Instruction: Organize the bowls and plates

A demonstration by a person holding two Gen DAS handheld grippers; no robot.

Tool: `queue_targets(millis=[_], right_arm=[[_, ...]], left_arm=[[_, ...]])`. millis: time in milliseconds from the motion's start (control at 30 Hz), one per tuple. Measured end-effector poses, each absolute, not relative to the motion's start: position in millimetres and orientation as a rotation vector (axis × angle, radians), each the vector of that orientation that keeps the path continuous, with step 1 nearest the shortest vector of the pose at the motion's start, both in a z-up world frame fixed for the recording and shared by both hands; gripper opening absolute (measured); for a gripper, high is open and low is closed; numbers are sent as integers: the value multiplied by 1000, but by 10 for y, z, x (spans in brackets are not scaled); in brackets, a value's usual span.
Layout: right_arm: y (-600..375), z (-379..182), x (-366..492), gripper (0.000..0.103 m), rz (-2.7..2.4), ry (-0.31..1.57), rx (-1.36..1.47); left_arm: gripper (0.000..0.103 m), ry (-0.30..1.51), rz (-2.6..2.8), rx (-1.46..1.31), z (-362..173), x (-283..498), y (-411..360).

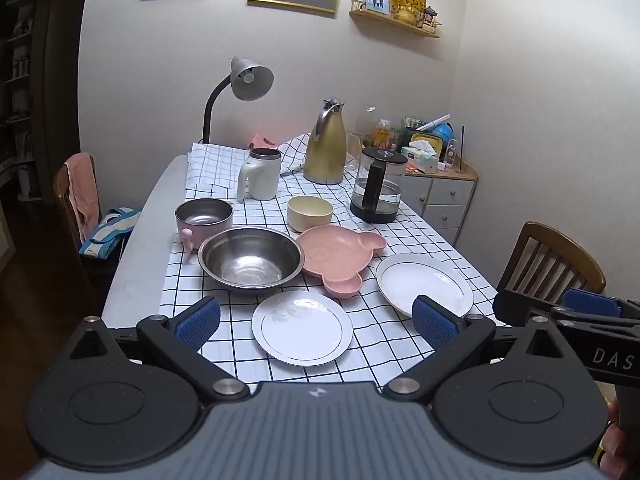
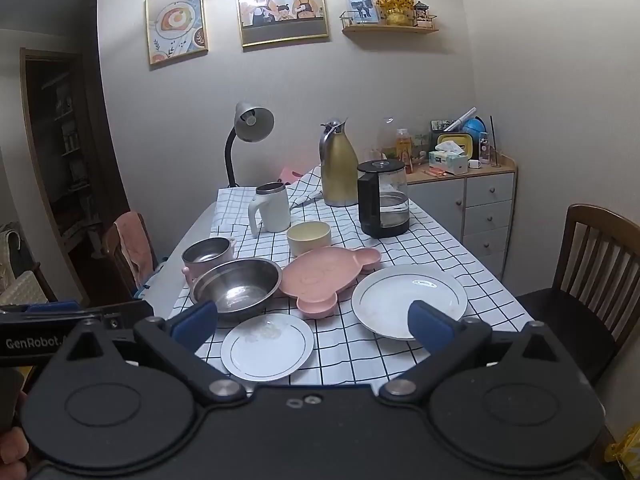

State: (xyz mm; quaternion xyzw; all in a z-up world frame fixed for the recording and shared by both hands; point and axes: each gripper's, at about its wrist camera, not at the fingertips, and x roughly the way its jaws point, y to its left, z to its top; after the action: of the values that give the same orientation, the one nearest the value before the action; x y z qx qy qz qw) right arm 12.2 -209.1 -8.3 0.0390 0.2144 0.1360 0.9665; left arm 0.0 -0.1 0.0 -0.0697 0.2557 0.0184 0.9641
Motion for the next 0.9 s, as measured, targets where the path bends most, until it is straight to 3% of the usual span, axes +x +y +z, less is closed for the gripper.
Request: queue_targets(millis=[900], right_arm=[[-2032,-68,152,101,277,443,73]], left_arm=[[103,535,37,-147,-78,78,8]])
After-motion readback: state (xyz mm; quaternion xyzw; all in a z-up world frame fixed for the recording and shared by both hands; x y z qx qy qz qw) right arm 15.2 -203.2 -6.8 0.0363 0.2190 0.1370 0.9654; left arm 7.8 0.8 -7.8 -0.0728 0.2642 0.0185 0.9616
